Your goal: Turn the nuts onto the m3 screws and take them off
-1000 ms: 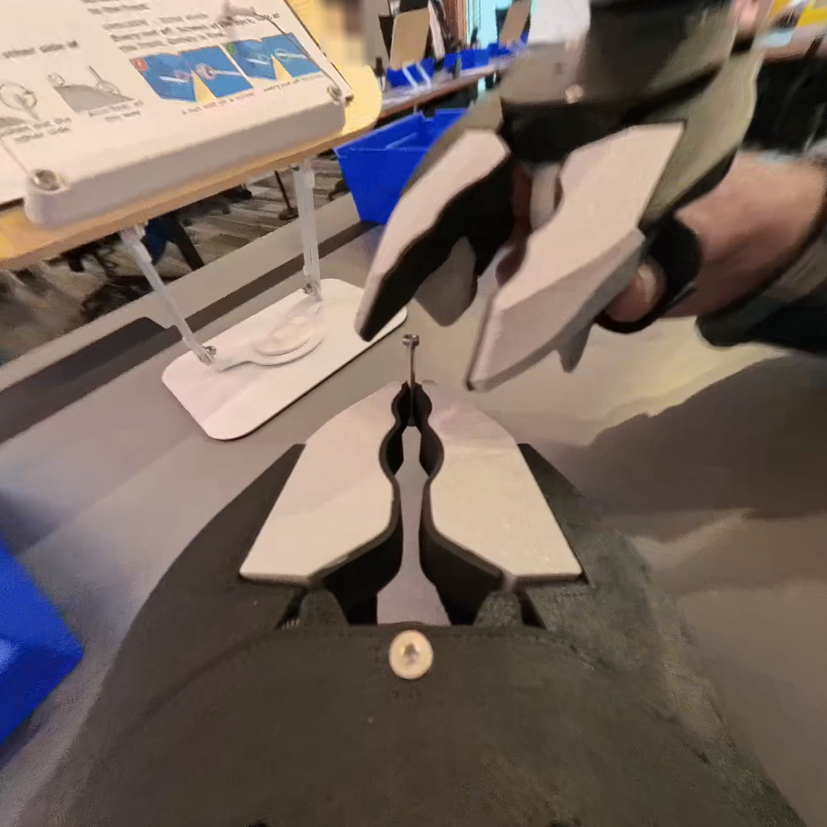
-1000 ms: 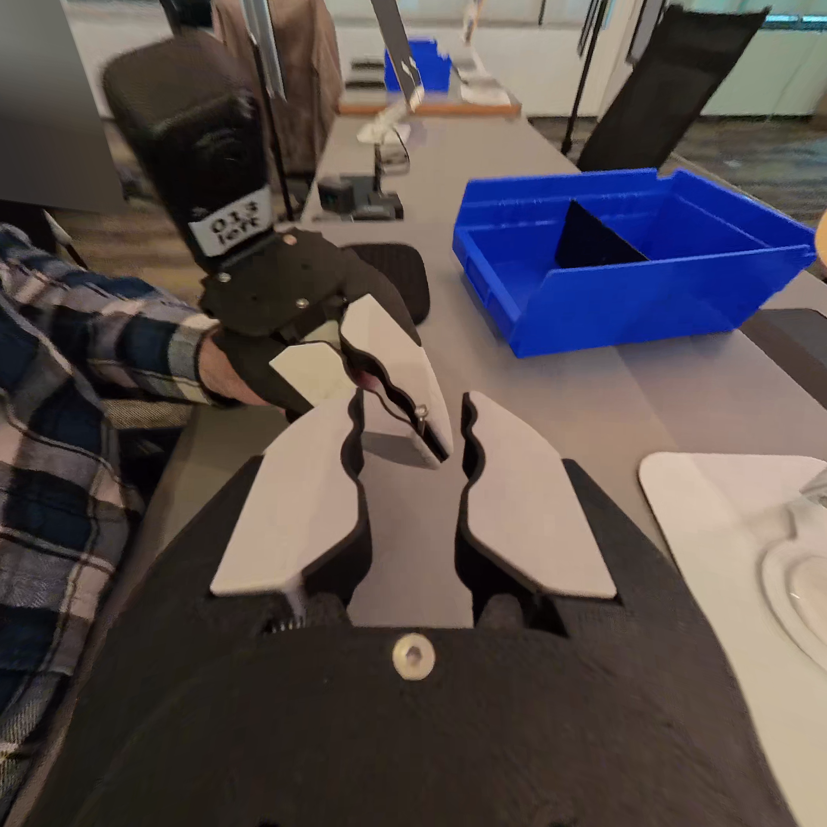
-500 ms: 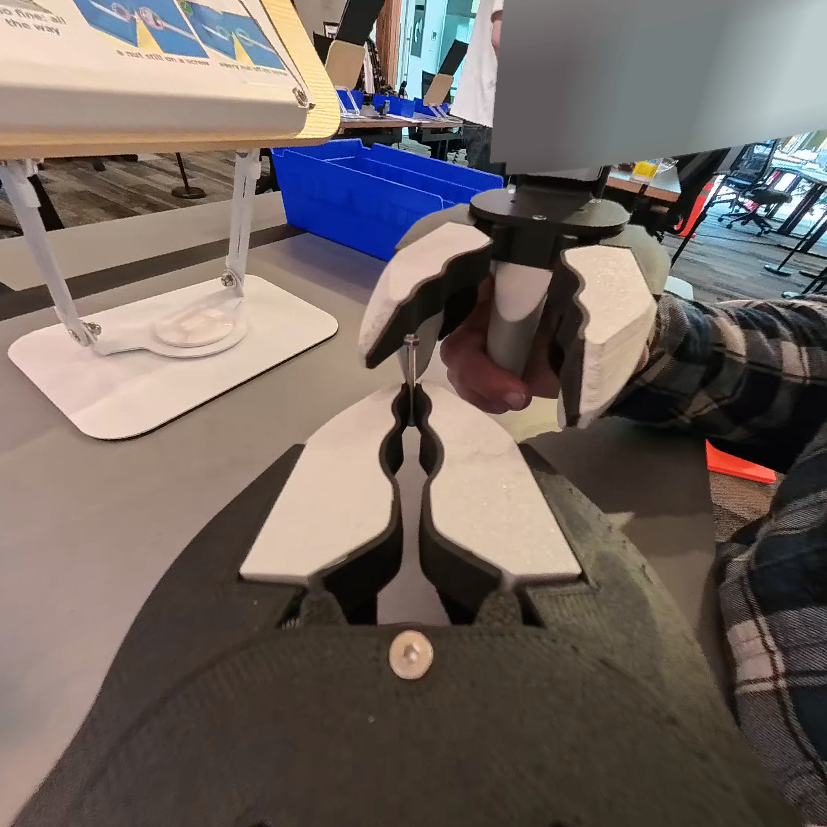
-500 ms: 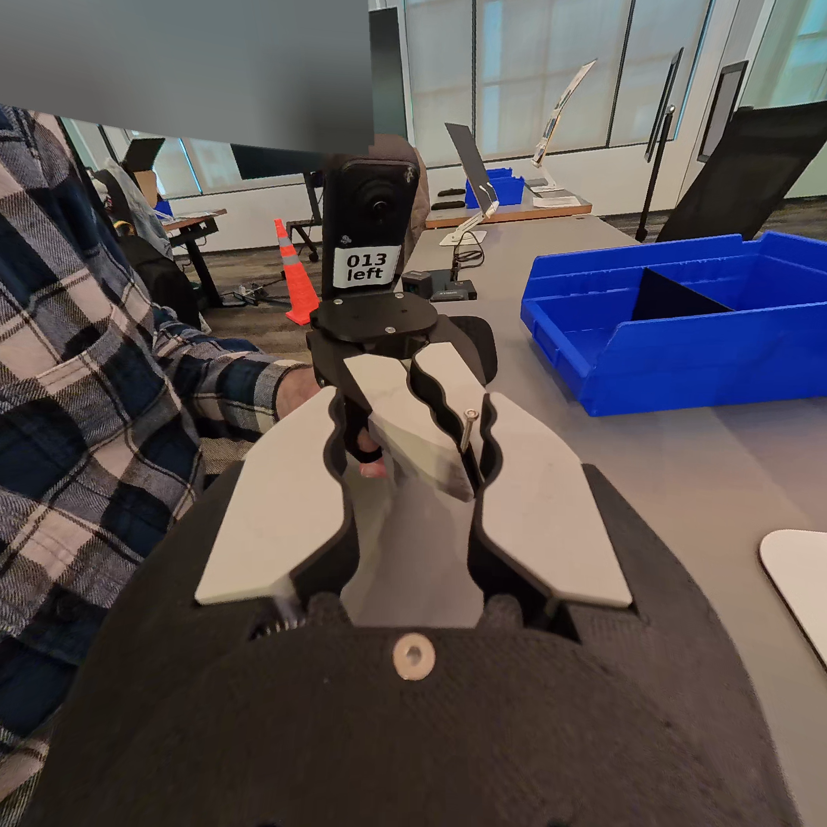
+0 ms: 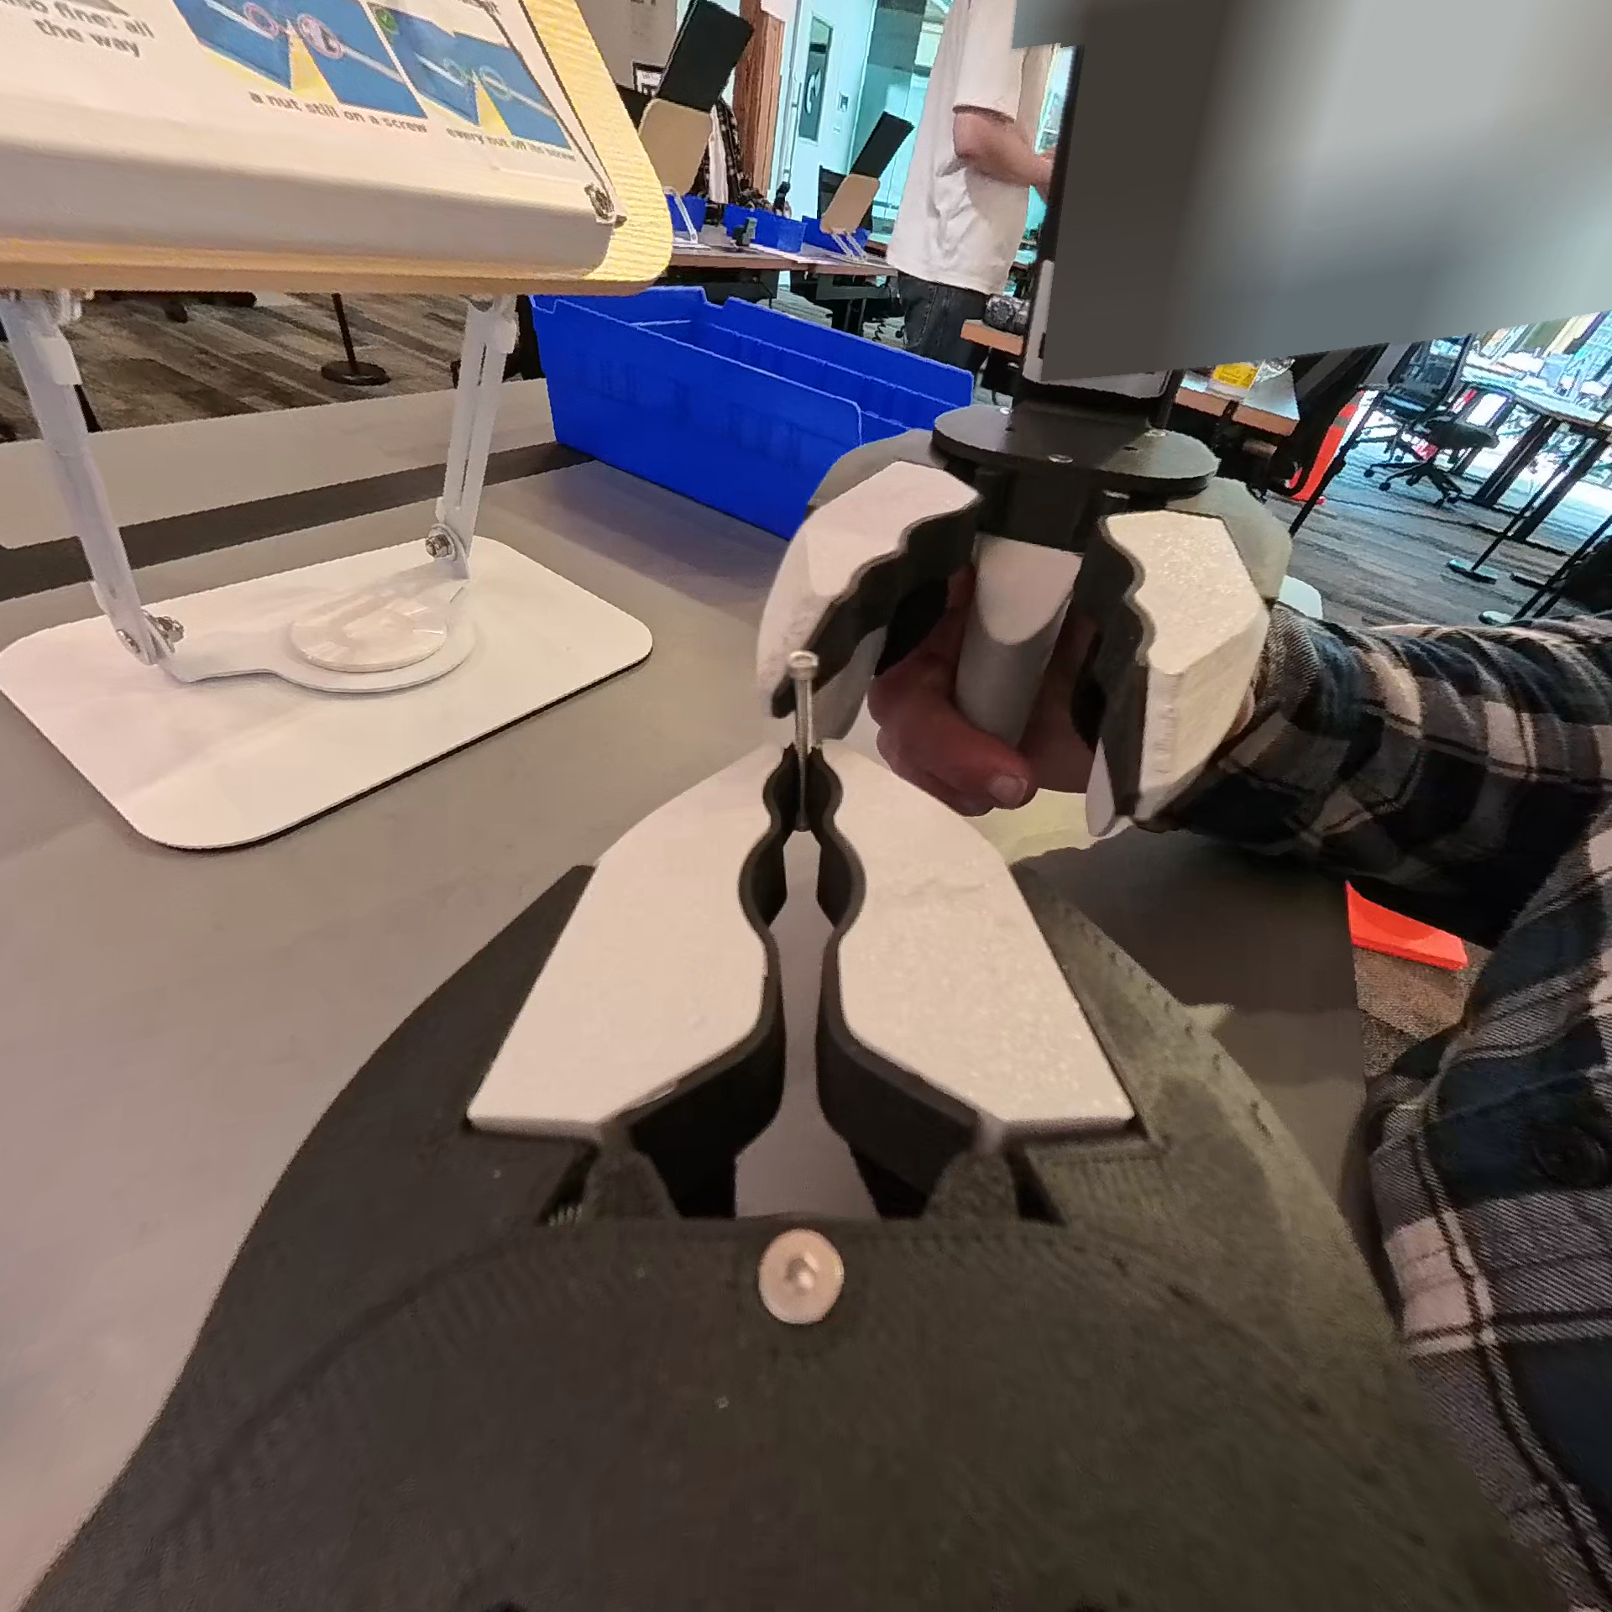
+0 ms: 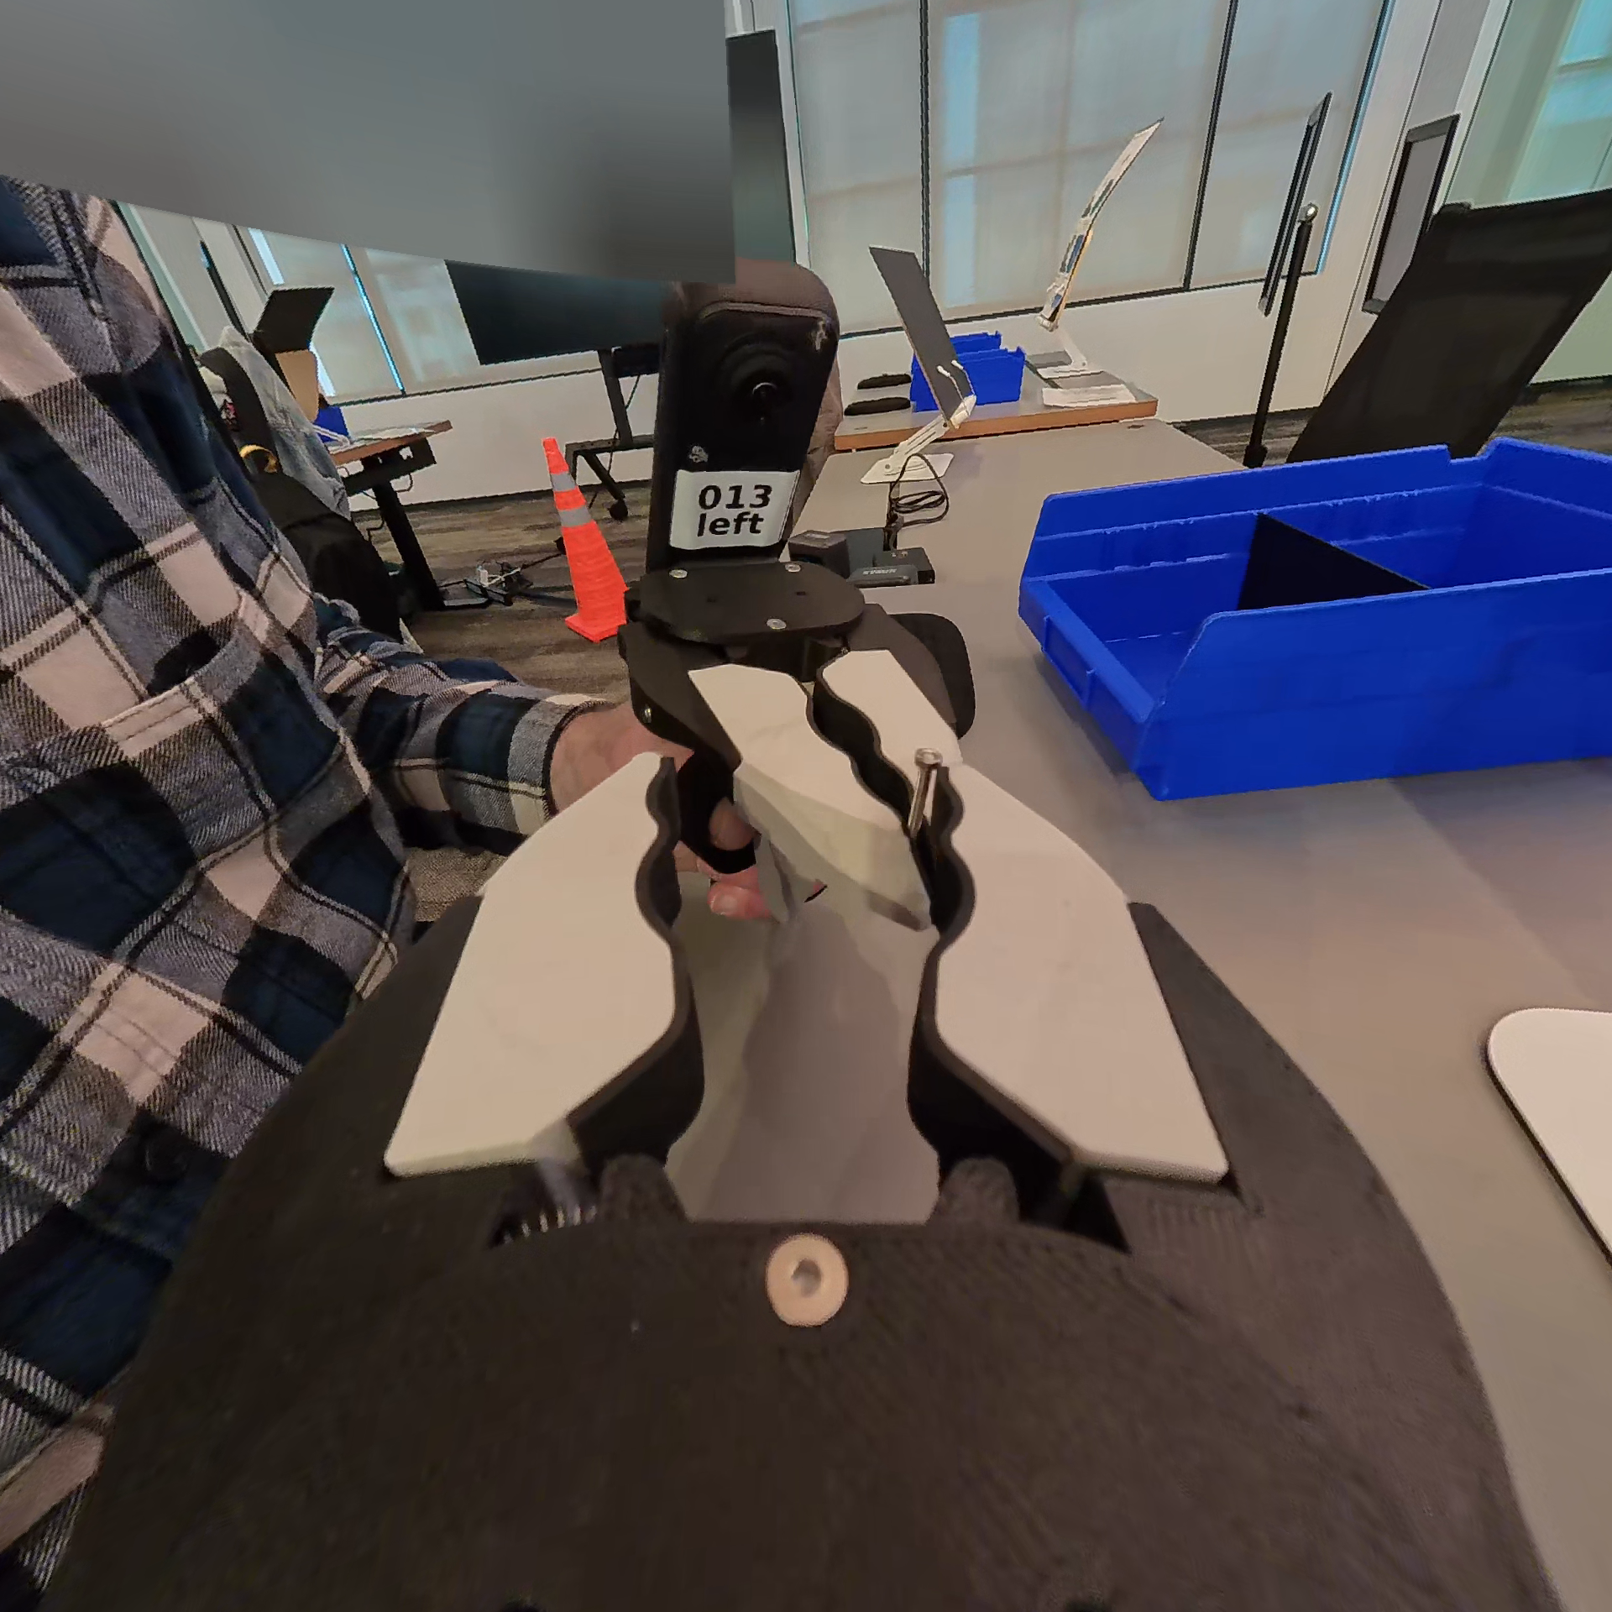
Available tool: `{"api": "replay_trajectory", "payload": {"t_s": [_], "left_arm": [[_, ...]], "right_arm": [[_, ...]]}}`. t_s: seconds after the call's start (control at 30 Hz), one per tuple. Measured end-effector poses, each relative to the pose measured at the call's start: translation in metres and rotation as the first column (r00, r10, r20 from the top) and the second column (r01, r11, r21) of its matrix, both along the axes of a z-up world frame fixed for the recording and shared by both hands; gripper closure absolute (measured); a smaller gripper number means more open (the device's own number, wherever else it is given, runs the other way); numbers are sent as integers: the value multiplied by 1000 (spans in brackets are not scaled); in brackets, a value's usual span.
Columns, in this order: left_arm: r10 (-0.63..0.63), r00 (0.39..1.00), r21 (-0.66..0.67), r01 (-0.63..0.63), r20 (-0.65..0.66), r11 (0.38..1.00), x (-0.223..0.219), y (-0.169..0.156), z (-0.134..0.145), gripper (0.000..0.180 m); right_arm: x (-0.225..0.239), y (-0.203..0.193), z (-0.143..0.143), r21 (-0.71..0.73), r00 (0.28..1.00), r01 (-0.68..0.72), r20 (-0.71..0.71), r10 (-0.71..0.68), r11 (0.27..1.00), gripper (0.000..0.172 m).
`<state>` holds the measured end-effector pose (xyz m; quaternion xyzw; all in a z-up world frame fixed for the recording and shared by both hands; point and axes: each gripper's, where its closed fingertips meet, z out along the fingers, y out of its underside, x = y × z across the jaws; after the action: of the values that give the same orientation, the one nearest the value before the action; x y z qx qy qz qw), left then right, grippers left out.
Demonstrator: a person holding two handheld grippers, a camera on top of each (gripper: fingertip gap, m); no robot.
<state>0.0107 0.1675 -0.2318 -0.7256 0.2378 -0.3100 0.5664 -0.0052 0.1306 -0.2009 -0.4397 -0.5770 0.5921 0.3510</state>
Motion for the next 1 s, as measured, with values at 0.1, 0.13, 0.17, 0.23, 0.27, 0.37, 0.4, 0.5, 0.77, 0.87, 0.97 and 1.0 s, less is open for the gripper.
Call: {"api": "replay_trajectory", "payload": {"t_s": [0.1, 0.13, 0.17, 0.23, 0.27, 0.37, 0.4, 0.5, 0.77, 0.87, 0.97, 1.0], "left_arm": [[-8, 1000, -3, 8, -3, 1000, 1, -1, -1, 179], [-11, 1000, -5, 11, -4, 1000, 2, -1, -1, 179], [-16, 1000, -6, 16, -7, 1000, 3, -1, -1, 179], [-31, 999, -6, 31, -11, 999, 6, -3, -2, 179], [-35, 999, -5, 35, -12, 999, 7, -4, -1, 179], [-37, 999, -4, 37, -1, 999, 8, -4, 0, 179], [-36, 999, -6, 36, 6, 999, 8, -4, 1, 179], [-30, 999, -7, 30, 11, 1000, 5, -3, 1, 179], [-40, 999, -12, 41, 23, 999, 6, -4, 2, 179], [-51, 999, -20, 51, 17, 998, 10, -4, 0, 179], [-48, 998, -21, 49, 28, 999, 11, -4, 1, 179], [-49, 998, -22, 50, 30, 999, 11, -5, 2, 179]], "right_arm": [[1, 3, 0, -4, 1000, 15, -8, -15, 1000, 116], [0, 4, 1, -8, 1000, 20, -13, -21, 1000, 115], [0, 5, 2, -8, 1000, 23, -16, -23, 1000, 115], [-3, 5, 2, 0, 1000, 17, -15, -17, 1000, 115], [-4, 4, 2, -1, 1000, 10, -18, -10, 1000, 115], [-7, 0, 3, -6, 1000, -19, -22, 19, 1000, 117], [-6, -1, 2, -6, 999, -28, -20, 28, 1000, 118], [-4, -1, 3, -17, 999, -31, -27, 30, 999, 118], [6, 5, 6, -33, 999, -8, -52, 6, 999, 126], [-2, 2, 8, -47, 998, -27, -58, 24, 999, 115], [-8, -5, 9, -32, 997, -59, -60, 57, 998, 114], [-8, -6, 9, -32, 996, -65, -61, 63, 997, 114]]}}
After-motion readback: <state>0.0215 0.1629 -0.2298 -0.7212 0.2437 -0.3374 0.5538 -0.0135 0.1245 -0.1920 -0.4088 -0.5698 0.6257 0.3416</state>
